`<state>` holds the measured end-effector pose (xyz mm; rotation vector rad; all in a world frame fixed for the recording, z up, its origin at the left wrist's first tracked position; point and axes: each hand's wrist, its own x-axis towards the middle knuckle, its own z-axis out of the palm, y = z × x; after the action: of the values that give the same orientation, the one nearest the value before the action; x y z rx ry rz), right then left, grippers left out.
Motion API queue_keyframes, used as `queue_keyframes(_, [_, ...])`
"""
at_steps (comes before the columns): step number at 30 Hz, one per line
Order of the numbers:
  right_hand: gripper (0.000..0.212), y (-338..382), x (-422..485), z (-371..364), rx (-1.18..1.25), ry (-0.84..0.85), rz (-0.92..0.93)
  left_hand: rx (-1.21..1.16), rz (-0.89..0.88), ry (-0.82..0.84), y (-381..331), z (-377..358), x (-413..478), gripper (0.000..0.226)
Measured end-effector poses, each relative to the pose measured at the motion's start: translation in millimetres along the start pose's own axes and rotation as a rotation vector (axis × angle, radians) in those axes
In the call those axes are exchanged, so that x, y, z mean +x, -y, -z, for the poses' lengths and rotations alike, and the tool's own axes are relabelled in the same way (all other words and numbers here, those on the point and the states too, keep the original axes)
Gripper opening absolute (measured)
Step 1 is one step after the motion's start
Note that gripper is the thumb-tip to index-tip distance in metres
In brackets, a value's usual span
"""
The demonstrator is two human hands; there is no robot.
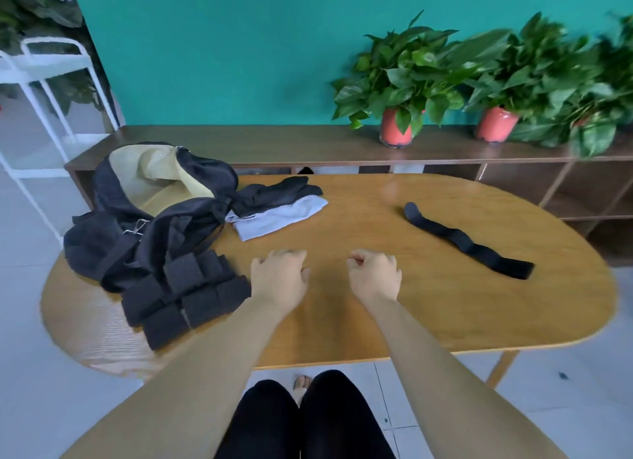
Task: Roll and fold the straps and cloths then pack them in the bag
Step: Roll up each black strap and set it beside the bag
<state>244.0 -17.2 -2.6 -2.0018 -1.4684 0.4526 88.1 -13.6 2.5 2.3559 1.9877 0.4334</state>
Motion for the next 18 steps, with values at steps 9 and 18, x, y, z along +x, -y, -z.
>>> queue_keyframes(9, [0.034,-89.6,64.1,68.5,-0.212,-0.086,-0.119,-0.035,-0.206,0.101,-105.7,-27.0,33.8,0.027])
queue_keyframes(18, [0.041,-145.0,115.1,92.9,-0.528,0.039,-0.257,-0.049,-0.329,0.215,-148.4,-53.1,58.8,0.034])
